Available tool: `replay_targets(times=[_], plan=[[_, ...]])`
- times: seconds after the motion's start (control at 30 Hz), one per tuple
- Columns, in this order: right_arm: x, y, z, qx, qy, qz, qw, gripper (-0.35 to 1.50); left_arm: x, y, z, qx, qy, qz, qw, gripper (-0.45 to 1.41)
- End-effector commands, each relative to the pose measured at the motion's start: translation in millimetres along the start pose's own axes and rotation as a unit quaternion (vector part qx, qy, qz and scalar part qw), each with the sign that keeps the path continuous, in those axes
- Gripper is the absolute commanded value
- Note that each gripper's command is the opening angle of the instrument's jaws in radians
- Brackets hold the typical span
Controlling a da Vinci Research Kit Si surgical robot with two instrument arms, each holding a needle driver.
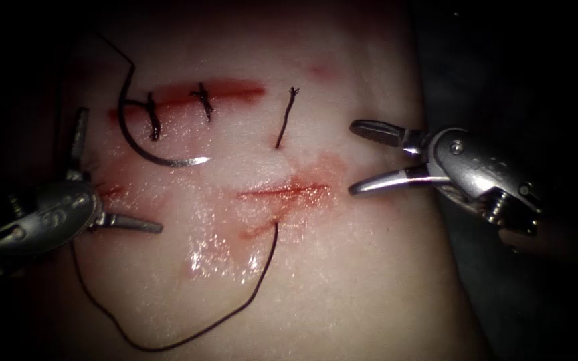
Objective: Wound Closure
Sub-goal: Place needle out of the way with left hand, then grasp suture thread with left needle driver
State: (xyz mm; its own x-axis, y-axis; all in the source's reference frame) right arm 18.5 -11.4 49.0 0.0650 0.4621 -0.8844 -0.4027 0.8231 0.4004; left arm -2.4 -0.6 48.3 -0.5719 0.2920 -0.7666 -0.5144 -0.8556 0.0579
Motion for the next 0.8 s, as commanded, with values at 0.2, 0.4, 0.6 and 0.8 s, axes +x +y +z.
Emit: replay_targets(times=[0.2, 0.4, 0.6, 0.8], plan=[[-2.0, -0.9, 1.4, -0.003, 0.003, 0.004, 1.0, 1.32, 0.0, 0.3, -3.0, -0.122, -0.041, 0.063, 0.99, 1.3], [-2.5, -1.7, 1.8, 0.001, 0.006, 0.006, 1.0, 1.32, -1.5, 0.5, -3.4, -0.138, -0.109, 0.209, 0.962, 0.97], [-2.4, -1.8, 1.8, 0.002, 0.006, 0.007, 1.0, 1.32, -2.6, 1.5, -3.2, -0.214, -0.148, 0.352, 0.899, 0.9], [-2.3, -2.0, 1.7, 0.004, 0.004, 0.006, 1.0, 1.32, -3.3, 1.0, -3.5, -0.291, -0.166, 0.439, 0.834, 0.58]])
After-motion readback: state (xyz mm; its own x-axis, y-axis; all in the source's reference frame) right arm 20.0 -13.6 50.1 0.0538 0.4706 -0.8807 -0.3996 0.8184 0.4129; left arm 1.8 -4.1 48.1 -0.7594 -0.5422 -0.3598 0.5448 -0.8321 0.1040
